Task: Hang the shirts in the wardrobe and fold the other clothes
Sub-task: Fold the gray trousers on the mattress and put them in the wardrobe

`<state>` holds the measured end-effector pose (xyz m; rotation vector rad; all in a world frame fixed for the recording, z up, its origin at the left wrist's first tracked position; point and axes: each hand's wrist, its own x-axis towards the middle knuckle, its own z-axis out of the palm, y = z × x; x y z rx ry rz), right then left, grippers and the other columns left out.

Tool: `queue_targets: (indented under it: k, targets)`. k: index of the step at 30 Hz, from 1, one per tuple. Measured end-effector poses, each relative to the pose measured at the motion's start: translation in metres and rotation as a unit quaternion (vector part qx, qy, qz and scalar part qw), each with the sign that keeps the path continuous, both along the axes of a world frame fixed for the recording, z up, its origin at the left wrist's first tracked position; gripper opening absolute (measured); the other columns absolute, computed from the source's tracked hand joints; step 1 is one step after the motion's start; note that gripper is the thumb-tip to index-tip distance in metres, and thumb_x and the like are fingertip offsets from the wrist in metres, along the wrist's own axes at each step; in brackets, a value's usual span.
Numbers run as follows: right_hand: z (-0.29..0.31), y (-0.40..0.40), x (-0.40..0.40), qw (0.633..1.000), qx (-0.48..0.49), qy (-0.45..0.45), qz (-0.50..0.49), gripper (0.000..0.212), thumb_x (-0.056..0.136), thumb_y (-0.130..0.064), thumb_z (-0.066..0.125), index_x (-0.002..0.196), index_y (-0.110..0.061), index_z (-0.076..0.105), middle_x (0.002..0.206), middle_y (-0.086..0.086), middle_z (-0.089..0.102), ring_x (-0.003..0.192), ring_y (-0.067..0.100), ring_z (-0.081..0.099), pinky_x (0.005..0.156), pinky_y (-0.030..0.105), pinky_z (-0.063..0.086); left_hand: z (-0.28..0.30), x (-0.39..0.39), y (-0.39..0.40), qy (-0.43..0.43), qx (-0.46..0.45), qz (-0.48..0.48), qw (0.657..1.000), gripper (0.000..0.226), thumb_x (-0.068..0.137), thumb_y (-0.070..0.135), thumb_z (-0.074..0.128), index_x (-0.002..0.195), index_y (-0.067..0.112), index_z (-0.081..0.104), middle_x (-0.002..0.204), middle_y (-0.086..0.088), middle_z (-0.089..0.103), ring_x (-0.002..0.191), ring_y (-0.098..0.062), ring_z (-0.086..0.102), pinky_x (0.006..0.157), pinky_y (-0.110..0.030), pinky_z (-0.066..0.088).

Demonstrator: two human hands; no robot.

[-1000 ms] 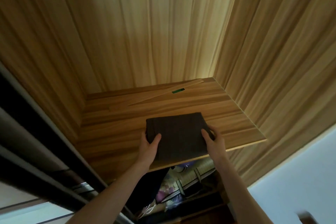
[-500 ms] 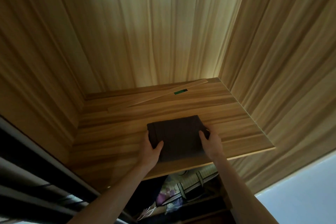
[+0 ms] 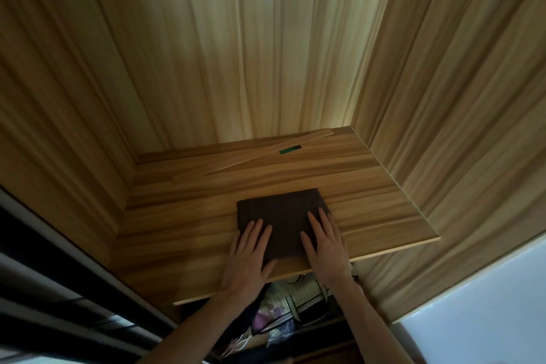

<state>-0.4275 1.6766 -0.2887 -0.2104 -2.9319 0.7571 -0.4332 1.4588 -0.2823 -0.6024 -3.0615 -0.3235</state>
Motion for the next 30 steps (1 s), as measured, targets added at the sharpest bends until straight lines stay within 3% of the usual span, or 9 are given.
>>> queue_targets:
  k: [2,4,9,14,16,19,25,30]
  targets:
    - [0.004,0.002,0.001,1.0,-0.006,-0.014,0.011,0.062,0.106,-0.057,0.035,0.163,-0.035,0.023,0.173,-0.008,0.012,0.16,0.016,0.006,0.124,0.048,0.026,0.005,-0.001,-0.003,-0.003,-0.013,-0.003,1.0,0.075,0.102,0.056,0.042,0.165,0.025,0.015,0.173,-0.001,0.01,0.16,-0.02,0.006,0.13,-0.047,0.011]
    - [0.01,0.003,0.005,0.999,-0.024,-0.024,0.012,0.063,0.106,-0.057,0.036,0.164,-0.034,0.022,0.173,-0.006,0.012,0.16,0.016,0.007,0.125,0.046,0.024,0.014,-0.001,-0.003,-0.021,-0.014,-0.009,1.0,0.076,0.105,0.052,0.044,0.166,0.025,0.008,0.174,0.001,0.003,0.16,-0.019,0.0,0.131,-0.045,0.005]
    - [0.033,-0.011,0.036,0.991,-0.12,0.056,-0.021,0.075,0.1,-0.069,0.024,0.162,-0.026,0.03,0.168,0.0,0.031,0.156,0.015,0.022,0.125,0.046,0.028,0.042,0.016,-0.011,-0.051,0.052,-0.009,0.997,0.078,0.104,0.059,0.041,0.165,0.028,0.005,0.173,0.008,0.002,0.159,-0.01,-0.003,0.128,-0.034,0.002]
    - [0.048,-0.045,0.082,0.974,-0.198,0.099,-0.052,0.075,0.099,-0.076,0.025,0.16,-0.034,0.033,0.165,-0.014,0.034,0.153,0.002,0.022,0.121,0.045,0.037,0.077,0.053,-0.032,-0.032,0.136,-0.012,0.99,0.074,0.103,0.062,0.039,0.164,0.038,0.005,0.166,0.027,0.002,0.151,0.006,-0.006,0.121,-0.021,-0.001]
    - [0.055,-0.06,0.101,0.972,-0.201,0.107,-0.061,0.066,0.101,-0.07,0.029,0.159,-0.037,0.031,0.165,-0.017,0.032,0.154,-0.001,0.019,0.124,0.044,0.032,0.094,0.067,-0.042,-0.014,0.132,-0.019,0.991,0.071,0.104,0.063,0.035,0.163,0.039,0.004,0.162,0.03,0.001,0.151,0.007,-0.006,0.121,-0.019,-0.002]
    - [0.07,-0.08,0.127,0.974,-0.171,0.124,-0.081,0.069,0.1,-0.074,0.023,0.158,-0.039,0.029,0.165,-0.017,0.031,0.156,0.003,0.019,0.126,0.043,0.028,0.113,0.078,-0.058,0.015,0.123,-0.035,0.992,0.07,0.104,0.064,0.03,0.163,0.039,0.002,0.163,0.029,-0.002,0.154,0.005,-0.006,0.123,-0.021,-0.004]
    - [0.099,-0.106,0.167,0.978,-0.051,0.157,-0.132,0.068,0.101,-0.068,0.03,0.159,-0.033,0.033,0.163,-0.016,0.034,0.155,0.01,0.026,0.123,0.046,0.033,0.12,0.085,-0.089,0.031,0.184,-0.053,0.981,0.073,0.099,0.07,0.025,0.164,0.036,0.015,0.166,0.025,0.009,0.156,0.003,0.001,0.128,-0.033,0.014]
    - [0.123,-0.134,0.215,0.972,0.023,0.127,-0.195,0.07,0.102,-0.069,0.028,0.162,-0.034,0.028,0.168,-0.016,0.027,0.158,0.005,0.012,0.129,0.04,0.017,0.125,0.103,-0.108,0.005,0.233,-0.123,0.965,0.075,0.099,0.074,0.024,0.163,0.036,0.02,0.169,0.02,0.016,0.157,-0.002,0.005,0.127,-0.037,0.016]
